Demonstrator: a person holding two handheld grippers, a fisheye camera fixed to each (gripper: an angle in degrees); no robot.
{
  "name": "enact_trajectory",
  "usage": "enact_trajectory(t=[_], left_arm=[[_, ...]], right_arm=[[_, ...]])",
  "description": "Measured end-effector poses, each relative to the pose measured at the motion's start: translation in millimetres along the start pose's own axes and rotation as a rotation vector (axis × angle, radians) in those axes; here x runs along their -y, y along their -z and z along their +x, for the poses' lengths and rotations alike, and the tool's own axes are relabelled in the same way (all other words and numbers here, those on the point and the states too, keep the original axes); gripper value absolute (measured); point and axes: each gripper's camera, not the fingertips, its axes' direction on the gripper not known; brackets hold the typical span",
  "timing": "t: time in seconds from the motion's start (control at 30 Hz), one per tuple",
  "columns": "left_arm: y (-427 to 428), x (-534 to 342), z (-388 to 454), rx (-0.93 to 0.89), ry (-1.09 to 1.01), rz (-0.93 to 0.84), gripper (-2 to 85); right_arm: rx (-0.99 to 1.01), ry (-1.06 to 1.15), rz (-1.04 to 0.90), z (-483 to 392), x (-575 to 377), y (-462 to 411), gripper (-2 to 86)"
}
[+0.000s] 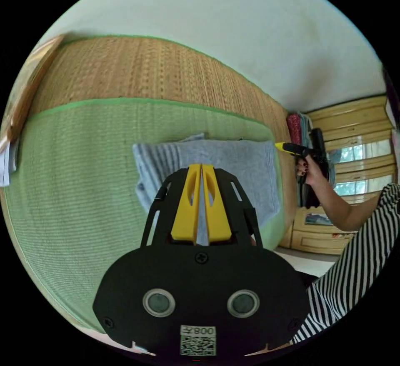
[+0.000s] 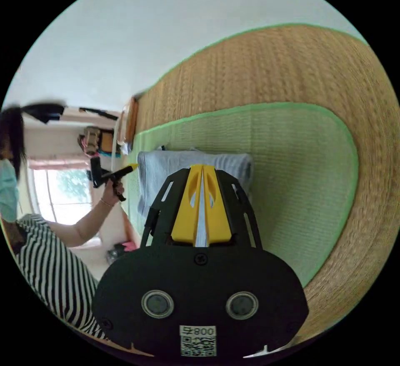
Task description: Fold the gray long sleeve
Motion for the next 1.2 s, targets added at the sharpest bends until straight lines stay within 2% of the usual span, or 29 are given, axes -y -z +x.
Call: enact_trajectory(t=[0.07,0.17,0.23,0.3,0.4,0.47,0.53,0.63,0.67,0.7,0.83,0.93,1.03,1.07,1.2], left_arm=[[-25,12,18,0.063,-0.006,-0.007,0.4],[-55,20,31,0.203,-0.056,-0.062,0.2],[-60,17,37,0.222,-0.100,-0.024,0.1],[-62,13,38,0.204,-0.093,-0.007,0.1],[-62,13,35,0.132,-0.008,-0.027,0.1],[-56,11,46,0.124,-0.025,0.019,0.1],[-56,8,57,0.105,-0.060,0.048,0.1],[-77,8,62,0.197,-0.071,-0.015,0.1],[-90,8,59,0.195,-0.073,-0.070,0.1],[-91,7,58,0.170,-0.068,-0.053,0.1],[-84,-4,60,0.177,-0.041,0.007,0.2],[-72,-18,53,0.271,0.022,0.085,0.2],[-78,-27,28,0.367,0.120,0.045,0.1],[-85,-30,16,0.329,0.151,0.002,0.1],[-78,-41,11,0.289,0.139,0.080,0.1]], right_arm=[[-0.078,0.105,-0.042,-35,11,-36,0.0],[-0.375,0.224,-0.173,-76,23,-101,-0.2],[-0.526,0.320,-0.136,-104,17,-125,-0.3],[-0.576,0.328,-0.118,-114,12,-135,-0.3],[-0.494,0.287,-0.124,-112,13,-136,-0.1],[-0.406,0.235,-0.122,-108,16,-126,0.0],[-0.335,0.168,-0.041,-101,10,-108,0.0],[-0.354,0.099,-0.068,-86,5,-117,0.1],[-0.360,0.089,-0.095,-82,5,-123,0.1],[-0.345,0.077,-0.128,-78,5,-132,0.1],[-0.326,0.189,-0.020,-122,7,-134,0.1],[-0.283,0.306,-0.084,-153,12,-172,0.1],[-0.317,0.283,-0.186,-148,22,-217,0.1],[-0.289,0.274,-0.165,-147,23,-215,0.1],[-0.268,0.253,-0.095,-142,14,-189,0.1]])
